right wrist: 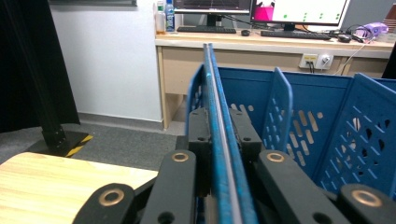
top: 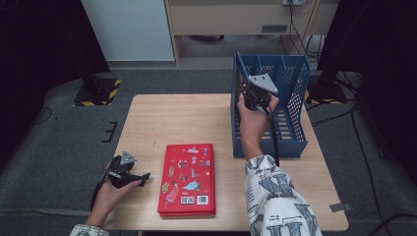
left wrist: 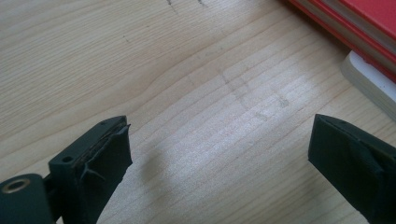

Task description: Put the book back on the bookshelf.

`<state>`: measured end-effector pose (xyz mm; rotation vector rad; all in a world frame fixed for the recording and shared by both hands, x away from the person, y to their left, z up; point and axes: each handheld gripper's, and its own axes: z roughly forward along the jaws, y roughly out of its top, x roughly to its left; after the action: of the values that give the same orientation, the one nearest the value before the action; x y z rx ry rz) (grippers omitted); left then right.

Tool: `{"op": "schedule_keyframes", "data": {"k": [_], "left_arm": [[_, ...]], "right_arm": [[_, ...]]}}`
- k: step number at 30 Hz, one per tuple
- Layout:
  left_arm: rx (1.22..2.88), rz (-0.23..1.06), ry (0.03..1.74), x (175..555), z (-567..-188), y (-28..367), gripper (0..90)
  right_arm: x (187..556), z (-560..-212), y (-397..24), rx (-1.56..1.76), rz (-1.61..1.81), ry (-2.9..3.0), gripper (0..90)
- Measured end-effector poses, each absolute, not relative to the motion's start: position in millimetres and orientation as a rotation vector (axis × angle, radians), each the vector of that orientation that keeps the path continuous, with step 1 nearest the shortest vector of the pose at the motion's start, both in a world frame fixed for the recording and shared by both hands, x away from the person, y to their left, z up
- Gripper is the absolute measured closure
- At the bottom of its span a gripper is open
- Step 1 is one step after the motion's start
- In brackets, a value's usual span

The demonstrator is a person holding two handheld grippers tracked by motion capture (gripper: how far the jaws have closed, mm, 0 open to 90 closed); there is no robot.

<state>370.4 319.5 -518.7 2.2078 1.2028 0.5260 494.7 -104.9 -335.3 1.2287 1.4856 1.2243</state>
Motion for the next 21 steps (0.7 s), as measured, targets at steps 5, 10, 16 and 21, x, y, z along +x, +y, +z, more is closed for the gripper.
{"op": "schedule_keyframes", "data": {"k": [5,10,16,21], "left_arm": [[2.211,0.525,1.201,370.4,-518.6,319.1,5.0],[2.216,0.526,1.199,370.3,-518.6,318.5,5.0],[2.215,0.526,1.199,370.0,-518.5,317.8,5.0],[2.217,0.526,1.197,369.8,-518.3,317.4,5.0]], "right_arm": [[491.4,-335.4,-99.2,1.201,1.232,1.521,73.6],[488.0,-334.8,-98.4,1.184,1.240,1.565,64.6],[482.8,-338.3,-99.2,1.174,1.249,1.597,59.1],[478.2,-342.1,-101.1,1.167,1.250,1.620,56.4]]}}
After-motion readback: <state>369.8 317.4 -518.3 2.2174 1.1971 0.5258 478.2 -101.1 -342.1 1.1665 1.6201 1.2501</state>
